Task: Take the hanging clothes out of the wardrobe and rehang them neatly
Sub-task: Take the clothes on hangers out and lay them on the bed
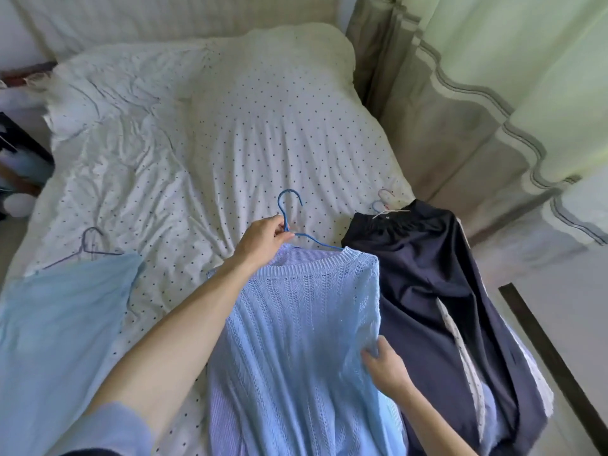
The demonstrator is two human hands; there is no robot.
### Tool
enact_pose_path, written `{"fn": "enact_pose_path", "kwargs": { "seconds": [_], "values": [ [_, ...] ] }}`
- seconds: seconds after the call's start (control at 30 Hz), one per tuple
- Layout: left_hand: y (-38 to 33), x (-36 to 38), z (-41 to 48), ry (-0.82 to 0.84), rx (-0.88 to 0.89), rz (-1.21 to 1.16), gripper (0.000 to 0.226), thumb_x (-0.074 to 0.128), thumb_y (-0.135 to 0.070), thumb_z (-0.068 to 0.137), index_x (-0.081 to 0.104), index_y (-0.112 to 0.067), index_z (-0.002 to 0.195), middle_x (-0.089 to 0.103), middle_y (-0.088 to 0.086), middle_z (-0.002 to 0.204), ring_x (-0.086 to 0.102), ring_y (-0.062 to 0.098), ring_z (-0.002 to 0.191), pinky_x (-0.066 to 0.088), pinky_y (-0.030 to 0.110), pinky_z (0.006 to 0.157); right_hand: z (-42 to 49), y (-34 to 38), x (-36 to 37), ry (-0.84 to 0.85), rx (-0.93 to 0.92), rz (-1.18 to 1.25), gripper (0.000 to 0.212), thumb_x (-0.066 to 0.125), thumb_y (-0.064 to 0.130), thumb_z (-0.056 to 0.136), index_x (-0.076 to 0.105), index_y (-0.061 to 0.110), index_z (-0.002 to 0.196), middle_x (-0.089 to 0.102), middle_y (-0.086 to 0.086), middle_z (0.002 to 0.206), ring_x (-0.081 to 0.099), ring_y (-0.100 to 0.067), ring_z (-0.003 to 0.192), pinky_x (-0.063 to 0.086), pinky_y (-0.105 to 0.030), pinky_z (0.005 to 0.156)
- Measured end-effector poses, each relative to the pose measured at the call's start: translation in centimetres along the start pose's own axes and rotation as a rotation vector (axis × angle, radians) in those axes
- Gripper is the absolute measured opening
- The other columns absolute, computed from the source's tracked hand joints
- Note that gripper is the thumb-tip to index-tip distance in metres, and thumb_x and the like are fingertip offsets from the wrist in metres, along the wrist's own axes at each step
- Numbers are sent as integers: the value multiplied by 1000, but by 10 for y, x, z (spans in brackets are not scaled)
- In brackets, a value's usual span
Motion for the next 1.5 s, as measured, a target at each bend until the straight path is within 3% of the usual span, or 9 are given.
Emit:
{"fn": "enact_pose_path", "kwargs": {
  "seconds": [0.1,0.3,0.5,0.57,0.73,0.93,1.17,1.4,1.5],
  "values": [
    [31,17,43,-35,-22,52,23,68,-28,93,66,-5,95,63,9,91,61,27,81,48,39,72,35,18,8,-5,45,20,18,46,26,96,45,8,95,65,-8,89,57,-24,72,43,-34,63],
    [95,68,100,66,-25,104,21,58,-11,98,62,-10,119,55,8,105,60,29,92,38,31,76,102,33,34,-9,136,49,19,47,25,93,44,6,92,64,-12,88,50,-19,68,42,-33,64],
    [159,130,145,45,-132,196,26,54,-13,100,61,-7,124,62,17,101,61,38,91,48,43,79,137,3,67,-24,23,-320,17,59,20,90,43,13,88,59,-12,89,57,-40,83,32,-37,65],
    [177,153,152,71,-246,186,23,54,-16,100,64,-9,119,63,19,106,62,40,96,51,45,83,142,-16,78,-39,-40,-485,29,67,21,80,56,4,100,63,-15,95,61,-42,81,44,-39,65],
    [203,194,149,-16,-369,156,17,59,-5,88,63,-11,104,67,15,90,63,37,85,44,38,70,147,-34,95,-19,-85,-542,45,62,30,84,57,7,123,57,-10,131,58,-38,109,52,-48,87],
    [209,202,143,16,-345,288,25,56,-20,97,61,-17,121,68,15,102,64,40,94,50,47,75,147,-24,88,70,-8,-497,43,54,27,90,51,5,126,52,-10,133,49,-34,119,42,-42,98],
    [184,182,103,156,-393,264,50,59,-35,83,59,-17,129,64,15,123,58,36,116,50,46,96,116,-19,47,198,64,-502,33,48,36,96,47,16,122,56,-6,126,50,-30,121,42,-37,94],
    [89,193,-57,561,-211,429,50,57,-30,95,47,-20,144,49,3,145,49,24,130,43,39,105,40,-56,-6,200,92,-449,44,47,38,96,53,29,139,57,5,141,53,-19,128,44,-30,103],
    [41,210,-125,736,-76,471,54,58,-28,95,43,-25,147,44,-3,151,49,17,131,40,40,111,-7,-77,-29,158,72,-397,22,44,35,94,60,39,108,66,14,104,58,-22,104,45,-29,88]
  ]
}}
Point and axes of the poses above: each hand's wrist, its own z-axis towards the middle knuckle, its own x-axis out of the palm, y = z × x, the point moved 1 cm from there along z, towards the middle knuckle
